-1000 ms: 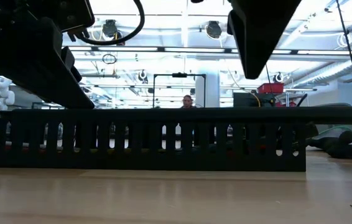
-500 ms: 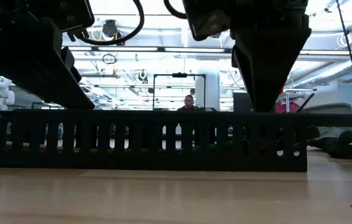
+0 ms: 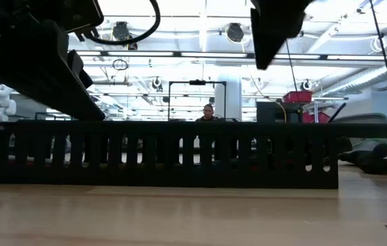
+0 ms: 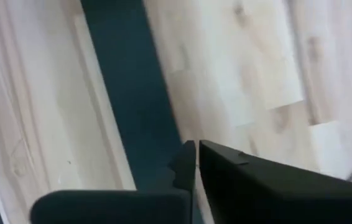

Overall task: Ziptie cables
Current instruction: Close the black cable duct

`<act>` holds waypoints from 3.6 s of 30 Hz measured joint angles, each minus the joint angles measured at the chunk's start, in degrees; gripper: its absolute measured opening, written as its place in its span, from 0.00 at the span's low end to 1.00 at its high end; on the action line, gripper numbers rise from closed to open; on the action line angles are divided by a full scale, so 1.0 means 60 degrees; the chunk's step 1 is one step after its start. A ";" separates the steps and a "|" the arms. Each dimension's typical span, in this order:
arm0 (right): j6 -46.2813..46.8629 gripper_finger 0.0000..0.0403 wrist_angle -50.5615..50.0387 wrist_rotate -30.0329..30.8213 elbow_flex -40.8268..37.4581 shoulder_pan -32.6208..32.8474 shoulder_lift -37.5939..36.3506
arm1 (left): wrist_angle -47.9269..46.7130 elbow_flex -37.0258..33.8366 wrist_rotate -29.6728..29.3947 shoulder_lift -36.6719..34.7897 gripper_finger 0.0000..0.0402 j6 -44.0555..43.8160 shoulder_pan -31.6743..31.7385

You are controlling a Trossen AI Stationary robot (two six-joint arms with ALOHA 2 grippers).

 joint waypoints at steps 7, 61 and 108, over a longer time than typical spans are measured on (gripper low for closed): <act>-0.0363 0.23 -0.1221 0.0292 0.0000 -0.0326 -0.0702 | -0.0456 -0.0041 -0.0120 -0.0946 0.01 0.1401 0.0321; 0.6542 0.61 -0.3208 0.2098 -0.2950 0.2939 -0.4979 | -0.7129 -0.1969 0.3627 -0.3382 0.34 -0.1618 -0.0871; 1.4053 0.00 0.2653 -0.1081 -0.8477 0.3333 -0.4995 | -0.6857 -0.1765 0.3597 -0.3137 0.00 -0.1566 -0.0910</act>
